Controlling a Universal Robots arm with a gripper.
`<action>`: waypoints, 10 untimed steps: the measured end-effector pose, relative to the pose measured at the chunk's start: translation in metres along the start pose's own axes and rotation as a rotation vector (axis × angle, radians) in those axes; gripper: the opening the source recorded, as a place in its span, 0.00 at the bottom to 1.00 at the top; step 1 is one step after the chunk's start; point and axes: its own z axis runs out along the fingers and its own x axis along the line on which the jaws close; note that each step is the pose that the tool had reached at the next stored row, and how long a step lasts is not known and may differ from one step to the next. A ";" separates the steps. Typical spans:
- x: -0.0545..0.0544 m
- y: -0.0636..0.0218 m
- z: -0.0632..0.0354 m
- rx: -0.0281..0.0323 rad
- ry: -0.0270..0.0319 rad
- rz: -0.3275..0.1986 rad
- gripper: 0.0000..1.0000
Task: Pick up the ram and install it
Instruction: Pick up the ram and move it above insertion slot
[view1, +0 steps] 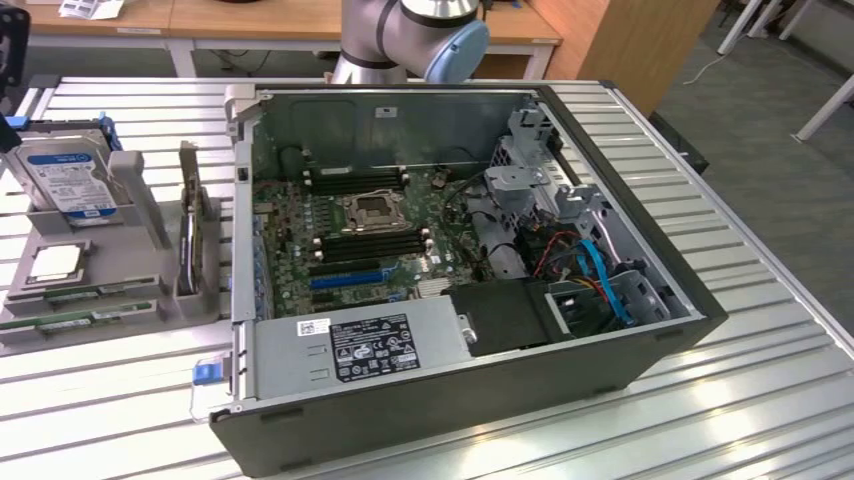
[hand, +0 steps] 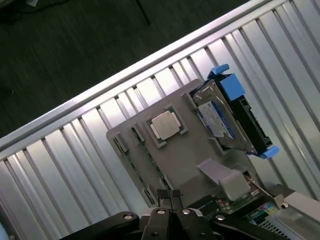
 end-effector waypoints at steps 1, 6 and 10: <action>0.000 0.0000 0.0001 -0.0004 0.0008 -0.018 0.10; 0.000 0.0000 0.0001 -0.0025 0.0048 -0.107 0.10; 0.000 0.0000 0.0002 -0.0042 0.0079 -0.179 0.10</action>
